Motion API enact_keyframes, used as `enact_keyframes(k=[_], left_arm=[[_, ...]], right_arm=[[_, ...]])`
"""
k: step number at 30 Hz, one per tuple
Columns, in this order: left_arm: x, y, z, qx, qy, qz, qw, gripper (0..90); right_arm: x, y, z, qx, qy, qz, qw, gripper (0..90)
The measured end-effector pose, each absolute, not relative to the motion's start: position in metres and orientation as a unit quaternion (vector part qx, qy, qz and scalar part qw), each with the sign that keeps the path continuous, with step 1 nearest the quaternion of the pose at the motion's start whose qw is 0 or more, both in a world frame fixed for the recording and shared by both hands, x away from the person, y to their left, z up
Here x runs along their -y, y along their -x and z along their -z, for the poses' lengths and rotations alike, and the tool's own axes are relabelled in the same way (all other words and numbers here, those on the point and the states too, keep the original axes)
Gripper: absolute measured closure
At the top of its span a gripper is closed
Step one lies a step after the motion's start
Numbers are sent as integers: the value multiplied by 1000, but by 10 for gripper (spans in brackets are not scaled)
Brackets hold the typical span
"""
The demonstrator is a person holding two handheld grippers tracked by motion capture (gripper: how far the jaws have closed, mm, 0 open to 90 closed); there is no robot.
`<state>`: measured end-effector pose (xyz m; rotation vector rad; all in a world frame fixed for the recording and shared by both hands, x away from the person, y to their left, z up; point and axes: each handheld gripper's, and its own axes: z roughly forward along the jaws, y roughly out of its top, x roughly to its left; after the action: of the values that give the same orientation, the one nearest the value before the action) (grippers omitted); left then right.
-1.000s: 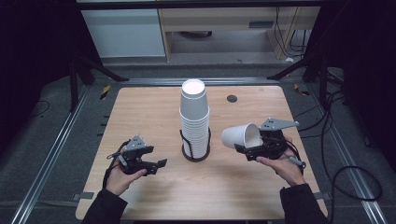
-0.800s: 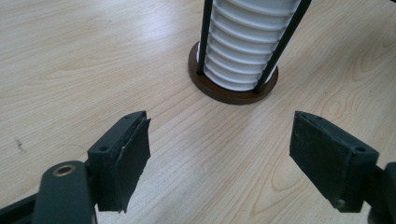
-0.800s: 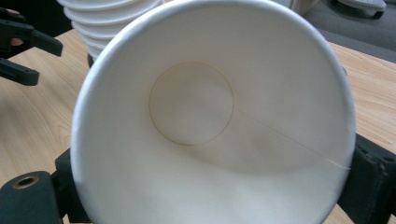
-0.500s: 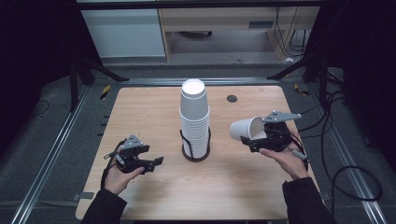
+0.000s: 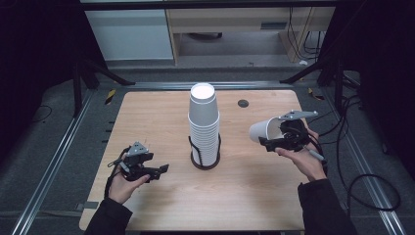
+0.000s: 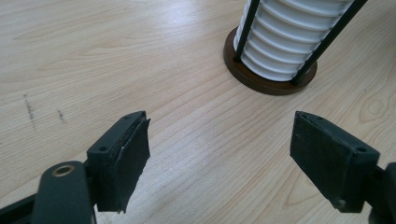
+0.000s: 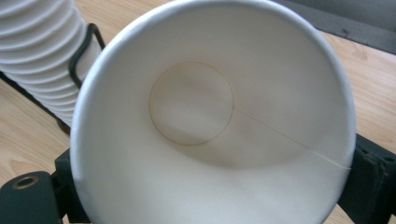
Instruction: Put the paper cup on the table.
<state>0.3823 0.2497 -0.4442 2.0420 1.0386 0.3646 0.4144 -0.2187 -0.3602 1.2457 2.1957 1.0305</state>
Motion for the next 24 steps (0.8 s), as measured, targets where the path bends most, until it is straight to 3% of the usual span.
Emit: enact_keyframes(k=[24], left_arm=[[-252,-385,444,-411,-808,-147,396,190]], right_arm=[[238,-441,376,-799,-508,-250,205,88]])
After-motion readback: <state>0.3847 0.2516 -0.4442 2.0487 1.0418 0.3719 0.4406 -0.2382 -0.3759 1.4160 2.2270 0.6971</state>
